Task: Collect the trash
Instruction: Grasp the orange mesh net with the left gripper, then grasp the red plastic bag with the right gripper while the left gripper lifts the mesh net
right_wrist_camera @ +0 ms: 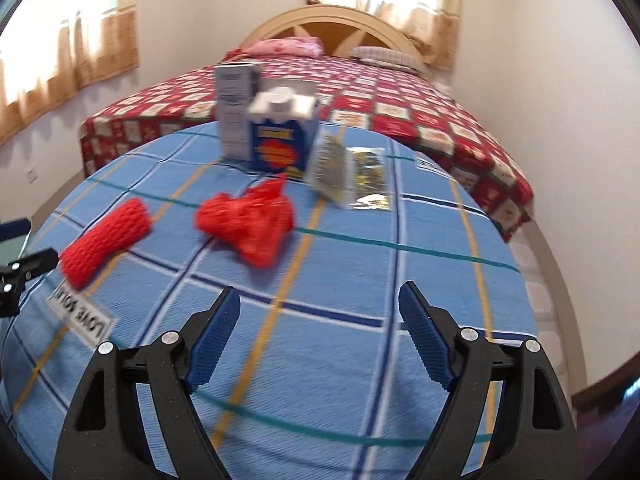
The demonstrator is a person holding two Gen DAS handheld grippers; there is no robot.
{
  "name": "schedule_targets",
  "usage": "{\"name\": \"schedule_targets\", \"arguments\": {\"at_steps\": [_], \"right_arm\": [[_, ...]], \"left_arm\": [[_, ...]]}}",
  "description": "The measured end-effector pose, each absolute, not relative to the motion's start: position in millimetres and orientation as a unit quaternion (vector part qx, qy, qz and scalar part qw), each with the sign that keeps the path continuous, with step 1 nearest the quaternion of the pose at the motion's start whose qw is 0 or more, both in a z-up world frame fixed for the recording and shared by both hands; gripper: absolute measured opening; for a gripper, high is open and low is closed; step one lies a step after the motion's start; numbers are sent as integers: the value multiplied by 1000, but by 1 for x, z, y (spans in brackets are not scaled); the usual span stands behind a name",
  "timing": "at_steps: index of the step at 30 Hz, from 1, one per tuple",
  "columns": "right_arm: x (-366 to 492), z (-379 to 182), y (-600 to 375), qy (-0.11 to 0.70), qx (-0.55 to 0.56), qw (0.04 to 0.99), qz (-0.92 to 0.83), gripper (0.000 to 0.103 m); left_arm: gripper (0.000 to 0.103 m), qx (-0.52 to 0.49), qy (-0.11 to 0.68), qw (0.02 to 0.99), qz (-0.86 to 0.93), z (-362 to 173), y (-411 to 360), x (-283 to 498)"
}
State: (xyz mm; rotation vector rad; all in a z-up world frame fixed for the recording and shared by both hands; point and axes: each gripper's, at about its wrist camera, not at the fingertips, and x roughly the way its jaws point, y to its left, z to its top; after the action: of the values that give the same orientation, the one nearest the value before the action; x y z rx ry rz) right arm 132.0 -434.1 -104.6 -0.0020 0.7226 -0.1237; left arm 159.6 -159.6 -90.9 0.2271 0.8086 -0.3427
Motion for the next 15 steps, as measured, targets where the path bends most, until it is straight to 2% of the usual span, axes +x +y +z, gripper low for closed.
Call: {"name": "schedule_targets", "arguments": {"at_steps": [2,5,6,8,10,15], "right_arm": [[138,-105,-442,353,8,933,-63,81],[145,-104,-446,352,14,934,-59,81],[147,-104,-445,351,16,934,-58,81],[151,-102,-442,351,16,935,-55,81],[154,-100,-438,351,17,935,-53,81],[162,-96,-429,352,16,935,-49,81]], "left_arm": [[88,118,392,897,-164,-94,-163,163],[66,127,406,887,-179,-103,-169,167],[48,130,409,884,-188,-106,-171,169],[25,126,421,875,-204,-109,-171,173],[20,115,418,875,-215,-107,-167,175],[18,98,396,892,-194,-89,-141,180]]}}
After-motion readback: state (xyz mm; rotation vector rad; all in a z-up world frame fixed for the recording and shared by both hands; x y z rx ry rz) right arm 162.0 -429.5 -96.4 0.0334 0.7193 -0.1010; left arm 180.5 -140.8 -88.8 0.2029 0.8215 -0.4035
